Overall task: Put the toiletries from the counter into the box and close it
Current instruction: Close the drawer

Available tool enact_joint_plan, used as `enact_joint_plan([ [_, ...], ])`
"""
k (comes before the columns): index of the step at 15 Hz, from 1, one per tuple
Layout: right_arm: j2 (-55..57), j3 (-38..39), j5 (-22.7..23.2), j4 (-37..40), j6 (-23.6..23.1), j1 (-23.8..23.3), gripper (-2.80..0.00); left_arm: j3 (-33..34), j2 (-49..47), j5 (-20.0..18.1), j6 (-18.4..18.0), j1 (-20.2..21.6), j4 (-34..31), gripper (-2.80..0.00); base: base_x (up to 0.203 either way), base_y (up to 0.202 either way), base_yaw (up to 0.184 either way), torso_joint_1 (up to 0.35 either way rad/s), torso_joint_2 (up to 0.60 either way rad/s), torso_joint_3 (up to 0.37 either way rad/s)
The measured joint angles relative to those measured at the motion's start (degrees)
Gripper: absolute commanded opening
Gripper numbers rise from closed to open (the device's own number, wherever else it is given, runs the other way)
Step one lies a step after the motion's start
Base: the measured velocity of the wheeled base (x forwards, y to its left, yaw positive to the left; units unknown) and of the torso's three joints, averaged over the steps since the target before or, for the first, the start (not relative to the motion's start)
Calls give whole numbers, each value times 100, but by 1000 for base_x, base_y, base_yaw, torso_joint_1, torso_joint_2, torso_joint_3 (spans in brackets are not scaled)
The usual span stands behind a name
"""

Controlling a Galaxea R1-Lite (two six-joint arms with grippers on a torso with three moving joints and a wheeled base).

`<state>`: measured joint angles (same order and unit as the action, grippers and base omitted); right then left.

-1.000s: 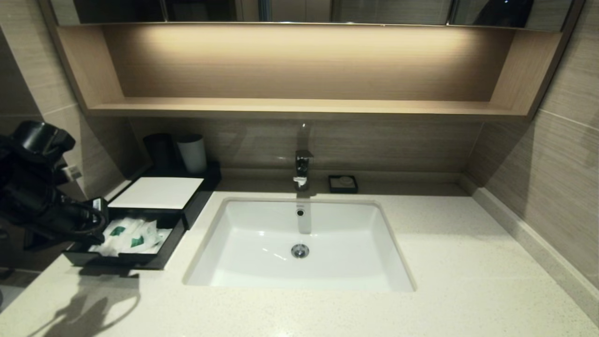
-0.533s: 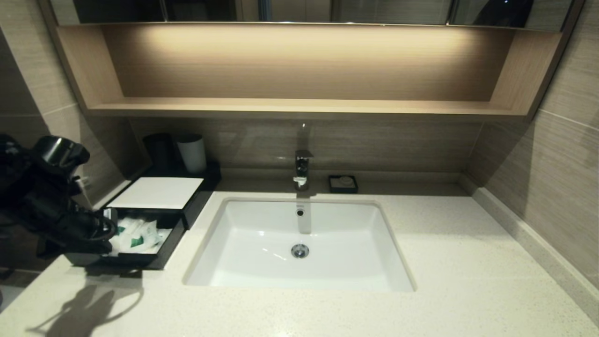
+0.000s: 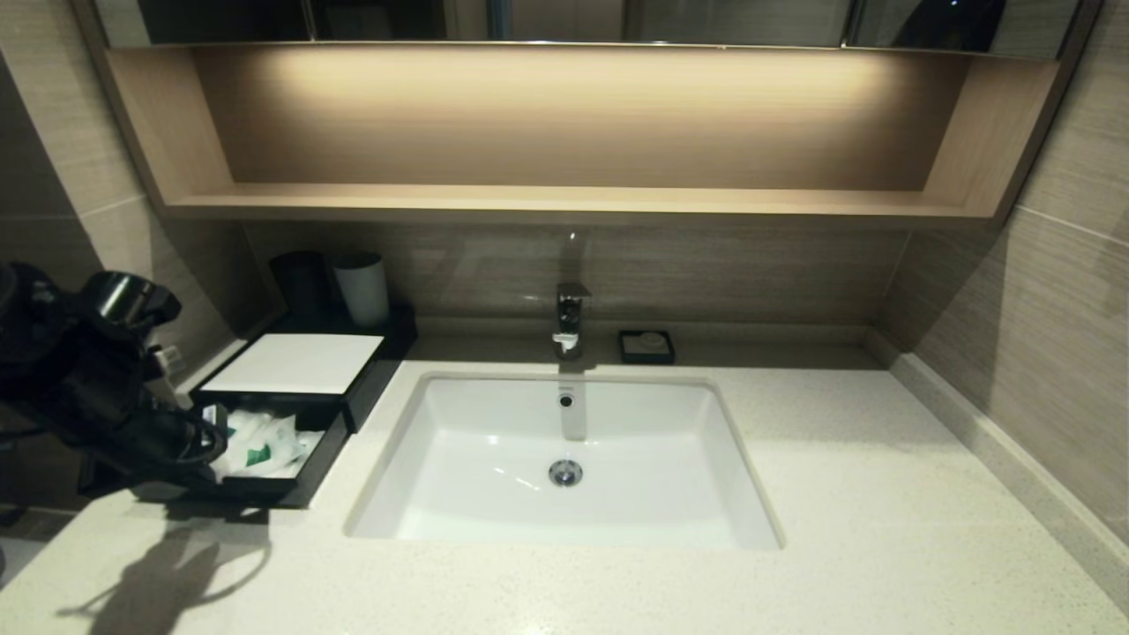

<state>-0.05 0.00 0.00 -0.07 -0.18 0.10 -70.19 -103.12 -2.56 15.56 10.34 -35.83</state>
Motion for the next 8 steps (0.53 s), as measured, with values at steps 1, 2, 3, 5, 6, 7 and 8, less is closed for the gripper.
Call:
enact_joint_plan([
  [1,0,0,0,0,2,0,-280,7,-2,-1,-76,3,-3,-280,0,0,0,0,0,0],
  [2,0,0,-2,1,2,0,-280,13,-16,-5,-136,19,-8,-280,0,0,0,0,0,0],
  [3,0,0,-2,2,3,0,-280,29,-29,2,-181,27,-6,-280,0,0,0,0,0,0],
  [5,0,0,-2,0,2,-2,-280,84,-47,0,-290,33,-6,-280,0,0,0,0,0,0],
  [6,0,0,0,0,2,-2,-280,106,-62,0,-363,35,-6,-280,0,0,0,0,0,0],
  [7,0,0,-2,0,2,0,-280,121,-74,1,-403,40,-9,-280,0,0,0,0,0,0],
  [8,0,0,0,0,2,0,-280,127,-88,2,-431,43,-13,-280,0,0,0,0,0,0],
])
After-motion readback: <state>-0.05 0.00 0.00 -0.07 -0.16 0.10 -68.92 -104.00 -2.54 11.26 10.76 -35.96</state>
